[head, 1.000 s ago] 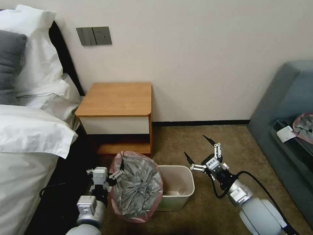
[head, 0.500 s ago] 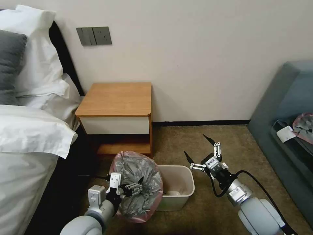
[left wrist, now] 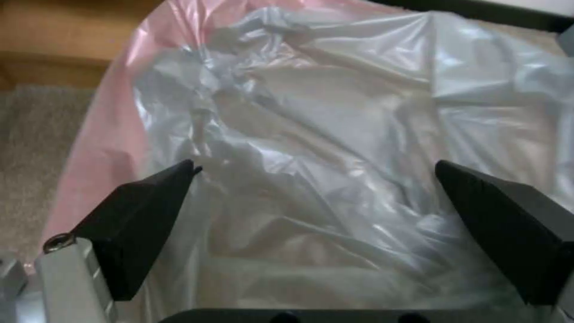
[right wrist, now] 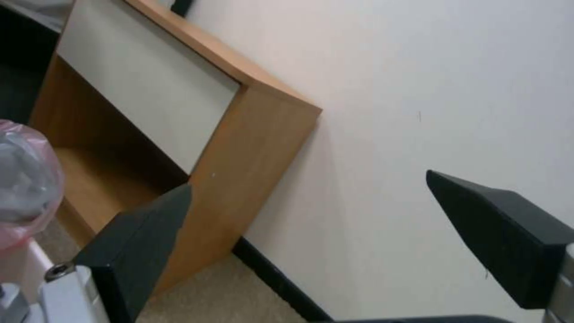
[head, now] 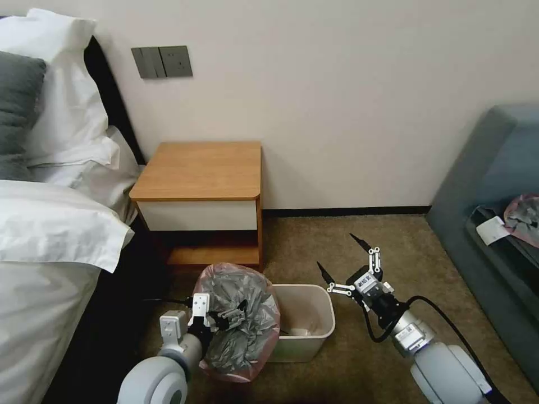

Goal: Pick up the garbage bag from the table and place it over the trash can.

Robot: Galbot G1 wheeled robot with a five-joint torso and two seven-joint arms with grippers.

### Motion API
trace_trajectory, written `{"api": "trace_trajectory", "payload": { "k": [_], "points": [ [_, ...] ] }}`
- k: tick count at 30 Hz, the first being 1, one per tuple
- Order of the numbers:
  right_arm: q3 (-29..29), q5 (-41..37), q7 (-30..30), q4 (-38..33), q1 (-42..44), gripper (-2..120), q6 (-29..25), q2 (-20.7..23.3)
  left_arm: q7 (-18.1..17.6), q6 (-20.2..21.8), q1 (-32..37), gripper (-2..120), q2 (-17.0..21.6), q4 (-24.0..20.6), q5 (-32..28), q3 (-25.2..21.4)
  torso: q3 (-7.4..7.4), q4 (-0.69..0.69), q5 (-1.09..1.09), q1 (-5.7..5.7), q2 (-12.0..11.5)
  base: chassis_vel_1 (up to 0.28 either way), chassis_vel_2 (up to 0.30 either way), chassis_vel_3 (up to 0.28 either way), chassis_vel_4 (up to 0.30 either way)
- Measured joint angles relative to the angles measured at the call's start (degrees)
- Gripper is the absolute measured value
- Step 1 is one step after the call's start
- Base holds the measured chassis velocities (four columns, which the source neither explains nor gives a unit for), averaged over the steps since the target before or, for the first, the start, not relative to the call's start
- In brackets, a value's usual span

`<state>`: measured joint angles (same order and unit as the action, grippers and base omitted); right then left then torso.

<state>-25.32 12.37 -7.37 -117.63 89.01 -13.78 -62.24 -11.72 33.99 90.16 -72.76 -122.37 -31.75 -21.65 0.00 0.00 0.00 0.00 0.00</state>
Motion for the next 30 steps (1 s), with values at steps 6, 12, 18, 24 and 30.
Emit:
{"api": "trace_trajectory", "payload": {
  "k": [6, 12, 18, 24, 30],
  "points": [
    [-0.4, 0.4, 0.0, -0.1, 1.0, 100, -0.2, 0.0, -1.0, 0.6, -1.2, 97, -0.2, 1.4, -0.6, 1.1, 0.0, 0.0, 0.0, 0.0, 0.0, 0.0, 0.0, 0.0, 0.0],
    [-0.5, 0.5, 0.0, -0.3, 1.1, 100, -0.2, -0.2, -0.9, 1.0, -2.5, 94, -0.6, 2.8, -0.5, 2.1, 0.0, 0.0, 0.0, 0.0, 0.0, 0.0, 0.0, 0.0, 0.0],
    [-0.5, 0.7, 0.0, -0.3, 1.3, 100, -0.4, -0.4, -0.6, 1.3, -3.4, 82, -1.0, 4.2, 0.4, 2.5, 0.0, 0.0, 0.0, 0.0, 0.0, 0.0, 0.0, 0.0, 0.0],
    [-0.6, 0.8, 0.0, -0.1, 1.3, 100, -0.5, -0.5, -0.2, 1.0, -3.3, 61, -1.4, 5.0, 0.9, 2.5, 0.0, 0.0, 0.0, 0.0, 0.0, 0.0, 0.0, 0.0, 0.0],
    [-0.4, 0.8, 0.0, -0.1, 1.1, 100, -0.5, -0.5, -0.1, 0.1, -3.2, 42, -1.7, 5.5, 2.0, 2.6, 0.0, 0.0, 0.01, 0.0, 0.0, 0.0, 0.0, 0.0, 0.0]
  ]
}}
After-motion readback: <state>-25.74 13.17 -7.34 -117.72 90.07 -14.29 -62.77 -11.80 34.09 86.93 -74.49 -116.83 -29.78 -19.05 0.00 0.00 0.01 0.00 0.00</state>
